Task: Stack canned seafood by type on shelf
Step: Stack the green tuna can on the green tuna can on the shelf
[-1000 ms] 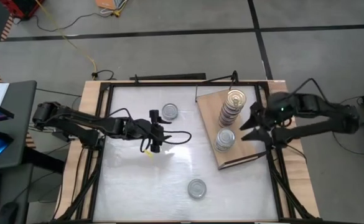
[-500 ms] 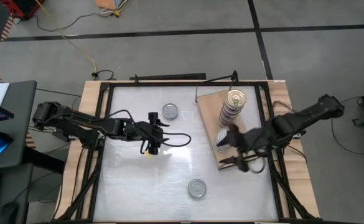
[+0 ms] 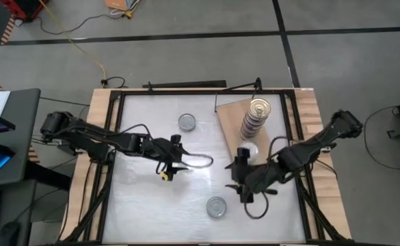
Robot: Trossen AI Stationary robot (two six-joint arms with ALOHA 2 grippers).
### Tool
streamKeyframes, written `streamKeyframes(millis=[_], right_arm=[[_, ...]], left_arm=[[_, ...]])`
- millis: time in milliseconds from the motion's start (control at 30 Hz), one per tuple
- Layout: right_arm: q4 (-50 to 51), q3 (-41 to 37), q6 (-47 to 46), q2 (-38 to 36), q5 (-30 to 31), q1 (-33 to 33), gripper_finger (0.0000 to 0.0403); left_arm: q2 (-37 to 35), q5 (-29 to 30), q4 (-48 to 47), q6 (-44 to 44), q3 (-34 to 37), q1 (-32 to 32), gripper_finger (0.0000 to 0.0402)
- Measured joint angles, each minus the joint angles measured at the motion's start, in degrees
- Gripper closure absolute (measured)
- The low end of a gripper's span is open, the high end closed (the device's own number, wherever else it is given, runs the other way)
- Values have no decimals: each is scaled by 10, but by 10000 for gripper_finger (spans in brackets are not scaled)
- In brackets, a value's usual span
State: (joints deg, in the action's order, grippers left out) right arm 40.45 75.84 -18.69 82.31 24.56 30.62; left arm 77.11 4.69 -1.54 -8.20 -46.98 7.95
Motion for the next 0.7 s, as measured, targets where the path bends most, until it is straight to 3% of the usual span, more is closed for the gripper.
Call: streamKeyframes(millis=[133, 300, 500, 700], right_arm=[[-2, 16, 13, 53, -3, 13, 97], [-2, 39, 9, 119, -69, -9, 97], [4, 74, 22, 196, -140, -47, 98], [9, 100, 40, 244, -159, -52, 98]], left_arm=[[41, 19, 11, -24, 0, 25, 141], [53, 151, 21, -51, 1, 36, 141], [5, 131, 86, -93, 22, 48, 141], [-64, 123, 284, -95, 159, 43, 141]])
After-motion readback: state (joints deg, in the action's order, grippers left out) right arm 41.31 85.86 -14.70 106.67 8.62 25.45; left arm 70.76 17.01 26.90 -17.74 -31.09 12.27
